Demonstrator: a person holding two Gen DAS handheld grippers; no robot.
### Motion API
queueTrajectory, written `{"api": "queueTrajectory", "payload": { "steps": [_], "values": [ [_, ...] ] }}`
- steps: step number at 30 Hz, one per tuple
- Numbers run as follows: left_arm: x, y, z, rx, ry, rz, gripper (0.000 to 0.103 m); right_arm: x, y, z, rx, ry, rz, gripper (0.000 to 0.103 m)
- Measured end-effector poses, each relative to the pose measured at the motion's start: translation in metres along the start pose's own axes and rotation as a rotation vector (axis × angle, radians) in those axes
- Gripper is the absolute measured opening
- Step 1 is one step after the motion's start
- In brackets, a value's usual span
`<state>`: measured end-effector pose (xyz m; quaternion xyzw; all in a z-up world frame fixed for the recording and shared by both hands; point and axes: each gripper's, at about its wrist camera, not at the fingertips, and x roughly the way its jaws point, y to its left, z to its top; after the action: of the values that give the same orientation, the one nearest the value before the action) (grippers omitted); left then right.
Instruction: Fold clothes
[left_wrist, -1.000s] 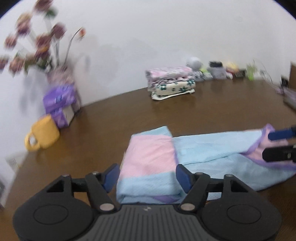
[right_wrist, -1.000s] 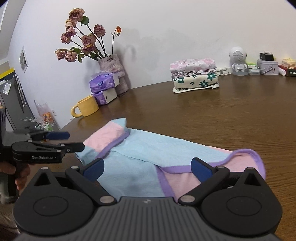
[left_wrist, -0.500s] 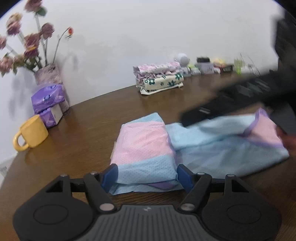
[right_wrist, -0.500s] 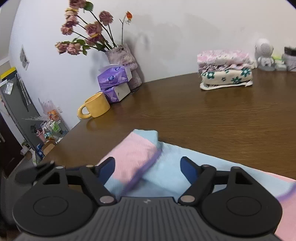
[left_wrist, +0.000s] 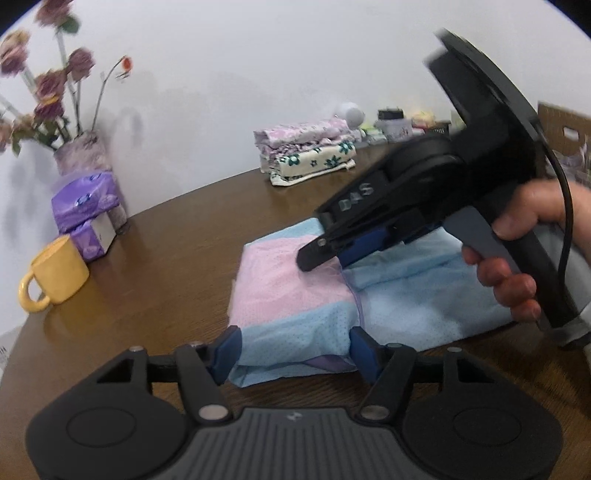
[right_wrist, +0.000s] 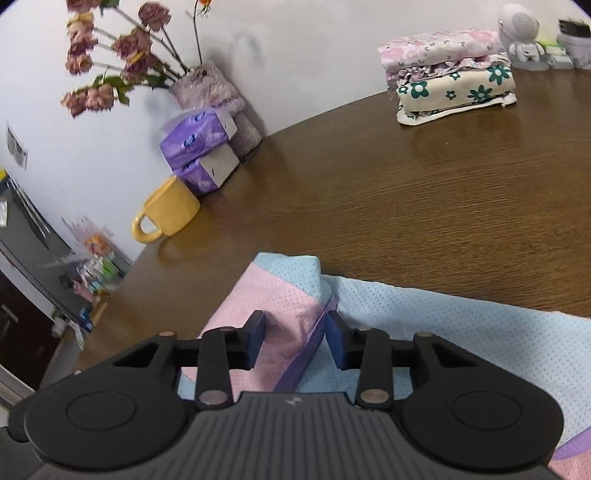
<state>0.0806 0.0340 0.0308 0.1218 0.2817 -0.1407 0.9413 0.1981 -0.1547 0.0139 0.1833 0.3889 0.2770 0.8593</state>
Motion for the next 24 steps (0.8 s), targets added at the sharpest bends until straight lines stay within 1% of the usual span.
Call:
{"api": "queueTrajectory", "payload": {
  "steps": [1,2,4,7,10,12,14,16,17,22,23,24],
  "values": [
    [-0.005,0.005,0.000,-0.025,-0.012,-0.018,0.067,-0.007,0.001,-0.002,-0.005,-0.005,0.009,0.044],
    [-0.009,0.011,-0.001,-0.043,-0.023,-0.036,0.068,-0.014,0.004,-0.004,-0.023,-0.013,0.005,0.046],
    [-0.014,0.022,-0.002,-0.057,-0.025,-0.054,0.068,-0.028,0.014,-0.013,-0.100,-0.010,-0.012,0.046],
    [-0.012,0.037,-0.005,-0.046,0.007,-0.062,0.068,-0.044,0.032,-0.032,-0.229,0.032,-0.013,0.048],
    [-0.003,0.047,-0.006,-0.018,0.051,-0.069,0.065,-0.045,0.048,-0.051,-0.315,0.072,-0.025,0.050],
    [0.001,0.048,-0.006,0.000,0.065,-0.086,0.062,-0.040,0.056,-0.060,-0.345,0.085,-0.033,0.050],
    [0.004,0.049,-0.007,0.012,0.075,-0.107,0.060,-0.031,0.060,-0.064,-0.355,0.092,-0.049,0.047],
    [0.007,0.050,-0.007,0.014,0.081,-0.121,0.054,-0.027,0.063,-0.065,-0.355,0.072,-0.068,0.033],
    [0.008,0.052,-0.008,0.009,0.082,-0.124,0.053,-0.025,0.064,-0.065,-0.356,0.066,-0.075,0.032],
    [0.006,0.058,-0.009,-0.025,0.078,-0.135,0.053,-0.025,0.065,-0.066,-0.352,0.059,-0.078,0.032],
    [0.005,0.059,-0.009,-0.027,0.075,-0.136,0.053,-0.027,0.065,-0.067,-0.345,0.059,-0.070,0.034],
    [0.004,0.060,-0.009,-0.029,0.074,-0.138,0.054,-0.029,0.065,-0.067,-0.338,0.060,-0.062,0.042]
  ]
}}
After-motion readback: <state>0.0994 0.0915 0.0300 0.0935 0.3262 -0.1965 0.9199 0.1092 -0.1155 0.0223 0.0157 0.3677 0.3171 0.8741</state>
